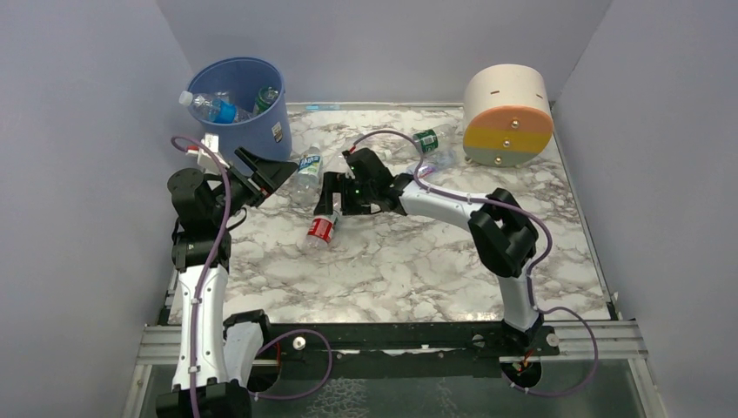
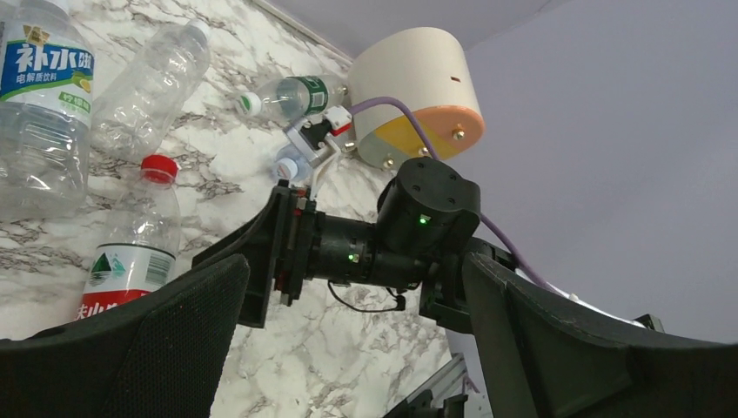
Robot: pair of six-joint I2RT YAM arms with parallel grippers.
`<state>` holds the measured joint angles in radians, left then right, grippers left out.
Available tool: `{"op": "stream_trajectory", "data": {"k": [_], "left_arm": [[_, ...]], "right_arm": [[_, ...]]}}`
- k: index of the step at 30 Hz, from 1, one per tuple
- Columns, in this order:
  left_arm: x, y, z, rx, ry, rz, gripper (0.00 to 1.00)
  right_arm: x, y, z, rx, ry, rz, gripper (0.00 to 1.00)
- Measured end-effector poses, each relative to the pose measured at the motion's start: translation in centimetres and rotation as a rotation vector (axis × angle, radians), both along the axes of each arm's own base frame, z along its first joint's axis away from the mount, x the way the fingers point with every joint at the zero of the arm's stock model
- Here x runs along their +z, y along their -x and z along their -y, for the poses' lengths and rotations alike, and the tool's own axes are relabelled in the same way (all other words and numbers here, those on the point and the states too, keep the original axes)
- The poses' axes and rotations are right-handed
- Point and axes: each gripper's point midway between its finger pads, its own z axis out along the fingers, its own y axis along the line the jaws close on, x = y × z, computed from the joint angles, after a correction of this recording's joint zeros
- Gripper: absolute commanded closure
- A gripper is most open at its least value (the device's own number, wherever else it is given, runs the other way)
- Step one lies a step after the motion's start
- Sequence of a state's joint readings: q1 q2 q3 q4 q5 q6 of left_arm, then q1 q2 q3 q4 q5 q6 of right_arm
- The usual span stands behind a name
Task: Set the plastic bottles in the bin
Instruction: Pick up the plastic bottle at the center of the board.
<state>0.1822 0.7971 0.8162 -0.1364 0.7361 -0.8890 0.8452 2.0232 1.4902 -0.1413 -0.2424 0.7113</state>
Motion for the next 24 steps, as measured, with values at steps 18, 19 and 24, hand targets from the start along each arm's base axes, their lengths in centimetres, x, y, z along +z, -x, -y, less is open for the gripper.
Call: {"op": "stream_trajectory", "data": {"k": [18,19,24], "left_arm": [[0.1,0.0,0.4,-0.033,-0.025,0.001,0.01],[0.1,0.0,0.4,-0.033,-0.025,0.001,0.01],[0.0,-0.1,0.4,-0.033,-0.026,-0.002,0.01]], "right_arm": [[-5.0,-1.5,-0.7,-0.055,0.094,-0.071,0.00],[-5.1,-1.7,-0.9,-0.056,0.093,-0.072,0.00],[-5.6,-2.0,-1.3,-0.062,0.091,-0.080,0.08]]}}
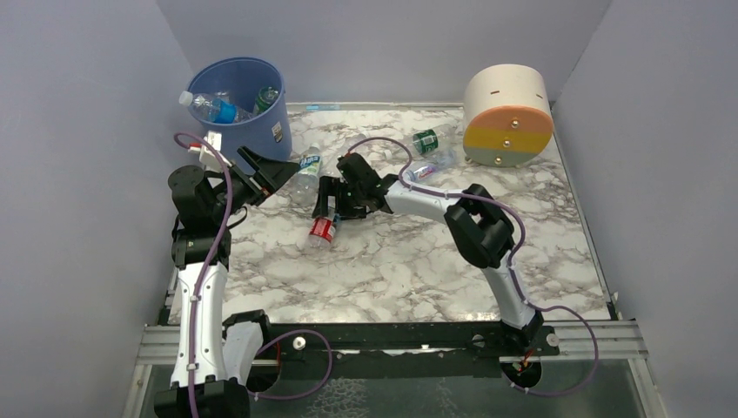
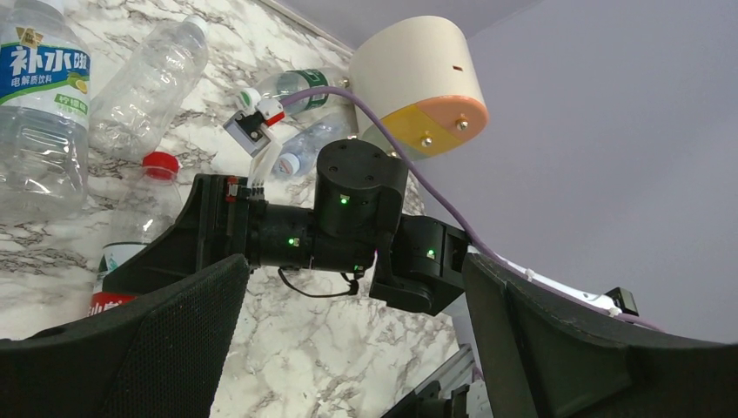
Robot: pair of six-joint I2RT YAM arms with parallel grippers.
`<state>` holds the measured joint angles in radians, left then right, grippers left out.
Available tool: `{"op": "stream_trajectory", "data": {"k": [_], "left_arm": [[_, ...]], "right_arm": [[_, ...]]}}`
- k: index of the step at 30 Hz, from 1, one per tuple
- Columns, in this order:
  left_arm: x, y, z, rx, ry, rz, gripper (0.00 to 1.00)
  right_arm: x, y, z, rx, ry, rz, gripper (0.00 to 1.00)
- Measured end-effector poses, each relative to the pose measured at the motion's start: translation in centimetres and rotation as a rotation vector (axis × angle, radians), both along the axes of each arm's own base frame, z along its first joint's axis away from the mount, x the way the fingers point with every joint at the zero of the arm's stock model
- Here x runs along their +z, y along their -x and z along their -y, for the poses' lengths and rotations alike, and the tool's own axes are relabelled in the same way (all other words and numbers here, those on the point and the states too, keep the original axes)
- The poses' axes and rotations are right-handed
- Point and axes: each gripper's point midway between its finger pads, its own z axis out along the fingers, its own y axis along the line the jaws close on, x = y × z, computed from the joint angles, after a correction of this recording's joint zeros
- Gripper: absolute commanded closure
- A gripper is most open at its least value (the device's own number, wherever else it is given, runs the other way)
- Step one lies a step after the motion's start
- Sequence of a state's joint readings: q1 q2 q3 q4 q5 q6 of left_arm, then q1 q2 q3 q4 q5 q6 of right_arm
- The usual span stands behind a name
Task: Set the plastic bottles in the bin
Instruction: Pick up the plastic bottle at the center of the board.
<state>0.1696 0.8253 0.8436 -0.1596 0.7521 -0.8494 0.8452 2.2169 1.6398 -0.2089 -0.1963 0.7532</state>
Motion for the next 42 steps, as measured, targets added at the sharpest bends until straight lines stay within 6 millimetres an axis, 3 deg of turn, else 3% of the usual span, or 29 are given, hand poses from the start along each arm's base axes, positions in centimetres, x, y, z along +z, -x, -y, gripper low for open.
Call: {"op": "stream_trajectory", "data": {"k": [3,9,17,25,35,42], "left_arm": [[-0.1,-0.1,0.0,0.000,-0.001,-0.002,0.01],[-0.2,-0.1,0.0,0.000,-0.001,-0.005,0.01],[-0.6,-0.1,0.0,0.000,0.002,-0.016,0.01],[-2.0,0.7,0.2,-0.001,0.010,-0.033,0.01],[-3.9,0.8,1.3,-0.045,0.011,-0.084,0.01],[-6.1,1.2,3.7,-0.116,-0.013,-0.135,0.01]], "right_arm": [[-0.1,-0.1,-0.1,-0.003,-0.004,-0.001,0.19],[-0.2,-0.2,-0.4,-0.008,-0.022,0.001,0.31],[-0.2,0.1,0.0,-0.005,-0.034,0.013,0.40],[0.8,2.0,2.4,0.005,-0.012,0.023,0.40],[6.0,3.4,6.2,-0.013,-0.021,0.137,0.40],[9.7,3.5,11.3,-0.078,-0.038,0.199,0.39]]}}
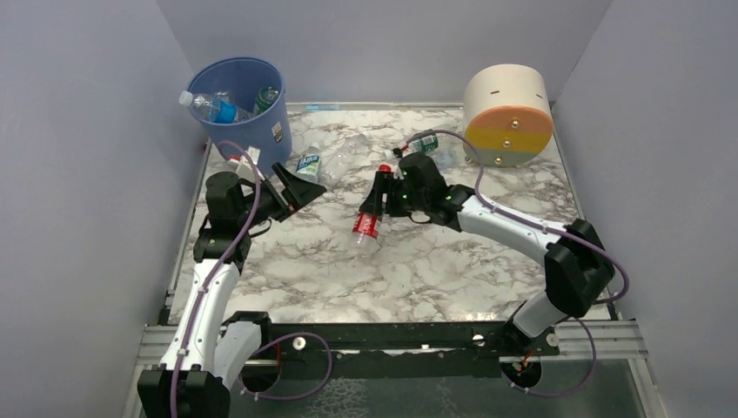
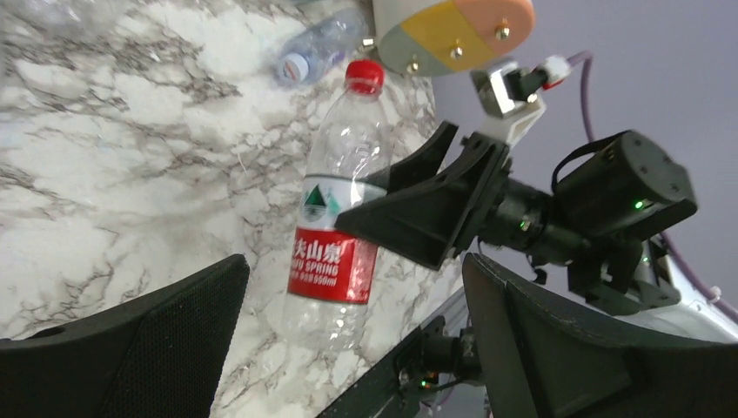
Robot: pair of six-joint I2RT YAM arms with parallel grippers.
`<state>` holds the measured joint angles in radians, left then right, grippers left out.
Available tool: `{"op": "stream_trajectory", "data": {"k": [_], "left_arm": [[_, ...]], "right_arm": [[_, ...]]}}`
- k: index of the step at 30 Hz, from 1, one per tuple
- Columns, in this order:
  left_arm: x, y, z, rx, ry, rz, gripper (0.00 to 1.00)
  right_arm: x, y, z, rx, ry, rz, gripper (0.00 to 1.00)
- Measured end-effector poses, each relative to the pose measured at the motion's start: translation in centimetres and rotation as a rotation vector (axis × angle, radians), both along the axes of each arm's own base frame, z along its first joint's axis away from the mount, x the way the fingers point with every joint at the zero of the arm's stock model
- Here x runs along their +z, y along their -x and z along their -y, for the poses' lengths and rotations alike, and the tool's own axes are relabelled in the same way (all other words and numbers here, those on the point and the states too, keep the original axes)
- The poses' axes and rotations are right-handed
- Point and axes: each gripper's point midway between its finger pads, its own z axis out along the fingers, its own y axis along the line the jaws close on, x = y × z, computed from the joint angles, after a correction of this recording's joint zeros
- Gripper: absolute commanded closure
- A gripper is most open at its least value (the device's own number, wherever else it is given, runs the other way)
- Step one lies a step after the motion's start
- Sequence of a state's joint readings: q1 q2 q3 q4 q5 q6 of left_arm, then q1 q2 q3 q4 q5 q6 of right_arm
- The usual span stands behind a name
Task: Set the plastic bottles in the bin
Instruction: Pick up the plastic bottle at the center of the board.
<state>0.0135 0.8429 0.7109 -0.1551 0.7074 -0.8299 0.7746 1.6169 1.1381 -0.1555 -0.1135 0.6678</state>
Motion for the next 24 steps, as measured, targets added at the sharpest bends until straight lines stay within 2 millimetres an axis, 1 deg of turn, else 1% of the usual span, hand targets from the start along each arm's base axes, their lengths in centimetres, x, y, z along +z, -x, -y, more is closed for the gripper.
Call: {"op": "stream_trajectory", "data": {"k": [2,5,8,11,13,16,20,24], "left_arm": [[-0.9,0.2,1.3,-0.035,-0.016,-0.020,0.01],[-2.2,0.8,3.1,-0.085,-0.038,-0.033,0.01],[-3.7,1.7,4.5,-0.125,-0.055,-0.046,0.01],[-4.6,2.3,5.6,-0.152,-0.071,-0.047,0.01],[-4.8,2.8,6.4,-0.172,-0.081,-0.041,0.01],[-4.8,3.3,7.7,-0.204,-0.093,-0.020,0.01],[-5.4,4.0,9.2,-0.239,-0.114,-0.022,0.01],[-5.9,4.5,10.2,-0.264,-0.138,-0.023,0.01]], "right_arm": [[0.8,-0.2,1.6,-0.024,-0.006,0.017,0.39],[1.4,-0.4,3.8,-0.065,-0.002,0.034,0.39],[1.7,0.2,5.7,-0.083,0.014,0.043,0.38],[2.1,0.9,7.2,-0.092,0.028,0.054,0.38],[2.3,1.0,7.7,-0.095,0.033,0.065,0.38],[2.3,1.2,8.3,-0.095,0.045,0.065,0.38],[1.8,1.4,8.7,-0.093,0.067,0.055,0.38],[1.7,1.4,8.8,-0.090,0.072,0.055,0.38]]}}
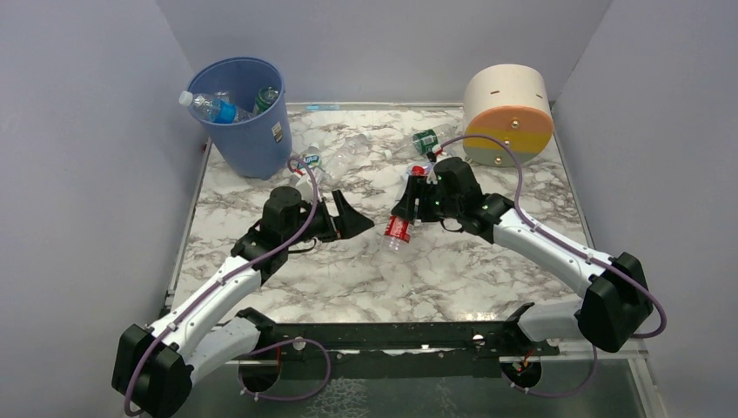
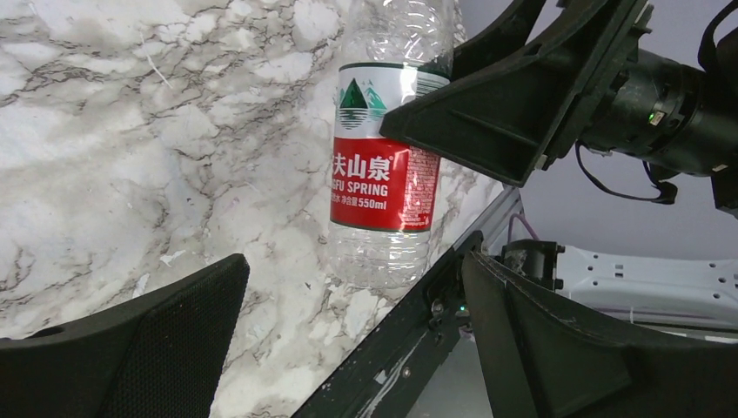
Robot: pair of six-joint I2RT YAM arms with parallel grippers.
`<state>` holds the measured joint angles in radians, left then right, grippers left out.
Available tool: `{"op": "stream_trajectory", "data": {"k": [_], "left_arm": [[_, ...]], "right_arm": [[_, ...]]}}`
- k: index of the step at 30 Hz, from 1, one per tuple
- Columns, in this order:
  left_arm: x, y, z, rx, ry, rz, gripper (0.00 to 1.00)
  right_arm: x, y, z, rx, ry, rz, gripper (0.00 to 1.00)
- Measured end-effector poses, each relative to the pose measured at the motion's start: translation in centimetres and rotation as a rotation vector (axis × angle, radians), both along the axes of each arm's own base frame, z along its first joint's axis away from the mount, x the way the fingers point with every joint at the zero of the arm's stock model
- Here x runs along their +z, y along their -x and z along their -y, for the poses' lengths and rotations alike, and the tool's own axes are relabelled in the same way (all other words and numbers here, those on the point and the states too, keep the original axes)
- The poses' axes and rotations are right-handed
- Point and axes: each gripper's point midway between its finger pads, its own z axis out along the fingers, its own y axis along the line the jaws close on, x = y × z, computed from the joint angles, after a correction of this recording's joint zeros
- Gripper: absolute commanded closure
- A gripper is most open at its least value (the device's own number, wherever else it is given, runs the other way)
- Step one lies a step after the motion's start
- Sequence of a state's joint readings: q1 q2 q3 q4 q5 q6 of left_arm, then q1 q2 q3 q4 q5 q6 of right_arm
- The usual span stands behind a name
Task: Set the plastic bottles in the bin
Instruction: Pick up the plastic bottle at the center of the board.
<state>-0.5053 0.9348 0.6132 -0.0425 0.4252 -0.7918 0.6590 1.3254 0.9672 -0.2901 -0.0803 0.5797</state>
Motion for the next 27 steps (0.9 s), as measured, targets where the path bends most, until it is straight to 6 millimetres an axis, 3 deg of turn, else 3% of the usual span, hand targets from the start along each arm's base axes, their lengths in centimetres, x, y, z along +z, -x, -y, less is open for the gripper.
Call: {"op": "stream_trajectory", "data": {"k": [15,27], "left_arm": [[0.3,0.9,2.0,-0.067,0.000,0.048,0.01],[-0.3,1.4,3.0,-0.122,-0.036,0.096,0.02]], "right_arm": [[0.2,0.2,-0.3,0.035,-0.001,0.008,0.38],[2.6,1.1,-3.4,0.199,-0.107,0.009,0.38]]}}
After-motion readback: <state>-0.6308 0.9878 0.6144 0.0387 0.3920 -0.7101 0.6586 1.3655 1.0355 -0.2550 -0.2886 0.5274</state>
